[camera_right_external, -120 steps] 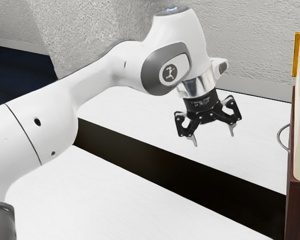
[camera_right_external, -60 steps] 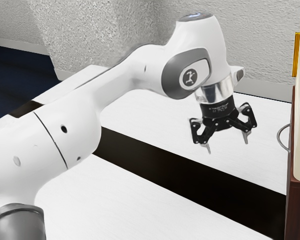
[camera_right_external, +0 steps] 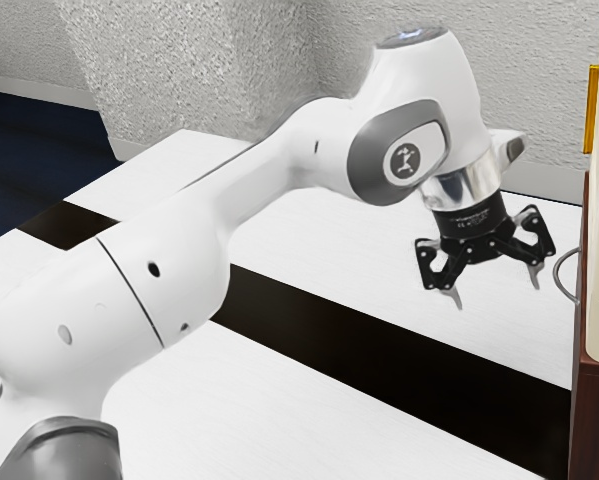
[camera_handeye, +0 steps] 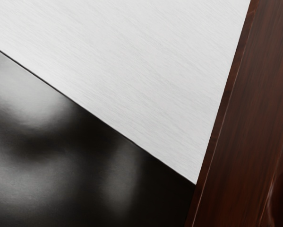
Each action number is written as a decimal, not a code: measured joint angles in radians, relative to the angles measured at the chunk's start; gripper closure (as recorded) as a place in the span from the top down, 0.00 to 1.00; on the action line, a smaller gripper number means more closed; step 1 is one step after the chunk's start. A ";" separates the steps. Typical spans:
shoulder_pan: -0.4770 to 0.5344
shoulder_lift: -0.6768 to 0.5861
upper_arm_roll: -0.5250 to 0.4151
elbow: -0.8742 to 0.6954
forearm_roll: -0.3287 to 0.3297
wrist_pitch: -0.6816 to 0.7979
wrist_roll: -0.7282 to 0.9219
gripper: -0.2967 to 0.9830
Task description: Pull the drawer handle with one arm to open the drawer
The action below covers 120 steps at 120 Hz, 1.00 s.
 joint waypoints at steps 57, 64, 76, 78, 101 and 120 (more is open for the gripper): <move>0.019 0.004 -0.031 0.043 -0.006 0.071 0.100 0.77; 0.019 0.005 -0.033 0.042 -0.006 0.082 0.109 0.77; 0.019 0.006 -0.032 0.038 -0.012 0.105 0.122 0.77; 0.019 0.006 -0.032 0.036 -0.014 0.110 0.124 0.77; 0.019 -0.002 -0.024 0.014 -0.040 0.150 0.141 0.77; 0.019 -0.059 -0.023 -0.102 -0.057 0.211 0.151 0.77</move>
